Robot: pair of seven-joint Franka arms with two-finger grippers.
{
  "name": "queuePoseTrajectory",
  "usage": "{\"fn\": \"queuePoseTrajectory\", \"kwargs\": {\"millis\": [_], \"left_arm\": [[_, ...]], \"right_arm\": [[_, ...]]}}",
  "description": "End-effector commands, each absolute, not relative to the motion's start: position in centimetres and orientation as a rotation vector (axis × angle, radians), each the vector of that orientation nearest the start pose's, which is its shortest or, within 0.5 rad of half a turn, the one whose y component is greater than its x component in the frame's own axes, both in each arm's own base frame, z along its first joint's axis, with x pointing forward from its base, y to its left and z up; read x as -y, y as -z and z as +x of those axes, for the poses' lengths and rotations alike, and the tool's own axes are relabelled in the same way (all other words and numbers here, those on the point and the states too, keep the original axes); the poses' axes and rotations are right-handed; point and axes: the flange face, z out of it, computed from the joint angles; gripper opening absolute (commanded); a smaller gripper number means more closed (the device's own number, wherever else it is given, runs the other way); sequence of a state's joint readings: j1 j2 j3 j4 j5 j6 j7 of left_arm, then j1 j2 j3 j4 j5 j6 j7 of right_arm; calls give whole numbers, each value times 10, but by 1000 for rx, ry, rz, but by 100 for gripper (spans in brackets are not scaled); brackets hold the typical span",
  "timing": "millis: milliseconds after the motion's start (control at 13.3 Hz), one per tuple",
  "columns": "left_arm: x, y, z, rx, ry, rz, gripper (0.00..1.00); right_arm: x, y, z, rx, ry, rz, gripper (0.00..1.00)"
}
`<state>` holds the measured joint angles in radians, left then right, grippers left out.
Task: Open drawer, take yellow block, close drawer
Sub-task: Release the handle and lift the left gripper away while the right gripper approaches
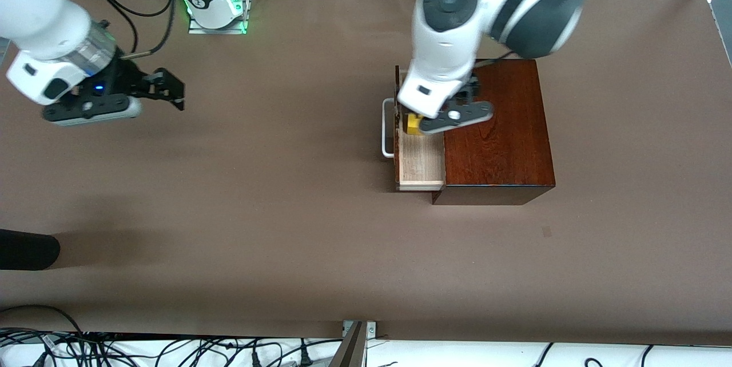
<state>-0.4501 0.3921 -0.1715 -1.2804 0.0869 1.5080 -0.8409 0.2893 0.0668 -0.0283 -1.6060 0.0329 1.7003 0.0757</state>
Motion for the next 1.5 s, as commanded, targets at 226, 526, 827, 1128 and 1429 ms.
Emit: {"fn": "queuePoseTrajectory", "kwargs": {"millis": [226, 526, 827, 1128, 1429], "left_arm": [[210, -559, 566, 210, -207, -3086, 100], [95, -577, 573, 135, -213, -3173, 100], [31, -583, 559, 57, -143, -3202, 100], [5, -582, 546, 73, -119, -3215, 100], [6, -587, 548, 72, -87, -3216, 100]], "right_arm": [[-257, -563, 561, 499, 9, -3042, 100], [-339, -559, 548, 653, 5, -2949, 100], [-414, -552, 516, 841, 18, -2883, 100], [-472, -529, 493, 959, 88, -2823, 100], [-524, -500, 469, 1087, 146, -2759, 100]]}}
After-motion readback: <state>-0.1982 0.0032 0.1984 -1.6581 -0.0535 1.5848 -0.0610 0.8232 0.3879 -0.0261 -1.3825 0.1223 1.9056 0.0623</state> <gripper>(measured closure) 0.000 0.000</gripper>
